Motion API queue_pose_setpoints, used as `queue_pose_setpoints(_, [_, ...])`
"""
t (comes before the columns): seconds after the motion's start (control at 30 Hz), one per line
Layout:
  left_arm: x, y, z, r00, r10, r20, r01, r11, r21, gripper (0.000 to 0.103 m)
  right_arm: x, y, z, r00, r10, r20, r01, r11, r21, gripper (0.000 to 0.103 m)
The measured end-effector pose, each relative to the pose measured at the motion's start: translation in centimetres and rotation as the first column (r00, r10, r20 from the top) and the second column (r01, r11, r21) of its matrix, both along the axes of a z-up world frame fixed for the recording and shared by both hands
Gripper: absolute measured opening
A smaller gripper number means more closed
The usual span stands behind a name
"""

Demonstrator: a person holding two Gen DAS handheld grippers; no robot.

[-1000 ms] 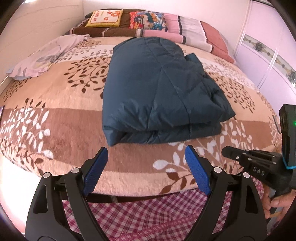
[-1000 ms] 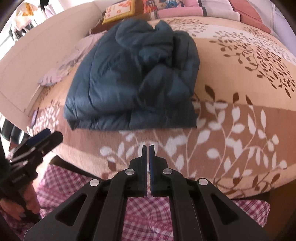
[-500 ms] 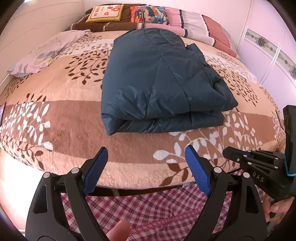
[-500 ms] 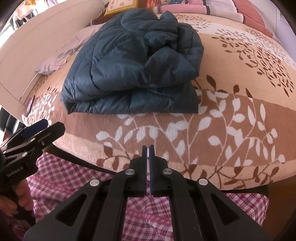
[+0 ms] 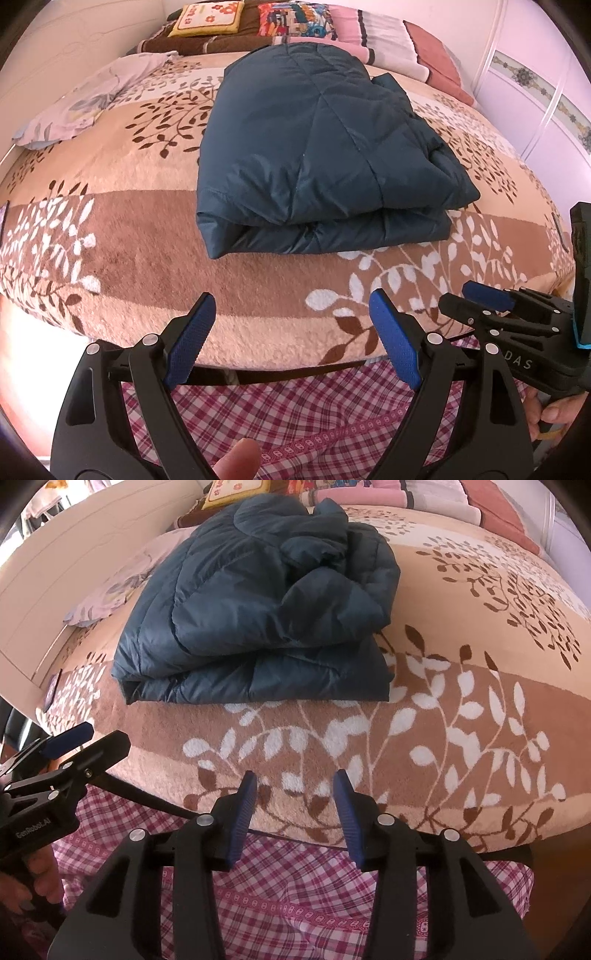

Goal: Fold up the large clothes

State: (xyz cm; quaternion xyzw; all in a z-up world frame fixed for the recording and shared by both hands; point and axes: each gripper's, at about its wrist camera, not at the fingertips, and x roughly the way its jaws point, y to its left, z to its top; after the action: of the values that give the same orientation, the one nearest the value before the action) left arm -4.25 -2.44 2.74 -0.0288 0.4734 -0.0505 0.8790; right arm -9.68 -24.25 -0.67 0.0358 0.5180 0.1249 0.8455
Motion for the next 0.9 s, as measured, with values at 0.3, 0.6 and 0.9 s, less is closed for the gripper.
queue_pose_setpoints(0.3, [0.17, 0.01, -0.4, 1.0, 0.001, -0.016, -0.001, 1.0, -0.003, 0.084, 0.18, 0.06, -0.37, 1.0, 0.008, -0.016, -0.008, 1.0, -0.002, 0.047])
queue_pose_setpoints(0.6, [0.18, 0.13, -0.58, 1.0, 0.005, -0.025, -0.005, 1.0, -0.007, 0.084, 0.2, 0.23, -0.69, 1.0, 0.01, -0.029, -0.01, 1.0, 0.0, 0.047])
queue_pose_setpoints(0.9, [0.23, 0.32, -0.89, 0.999, 0.011, -0.04, -0.012, 1.0, -0.013, 0.084, 0.24, 0.16, -0.92, 0.999, 0.007, -0.04, -0.007, 1.0, 0.005, 0.048])
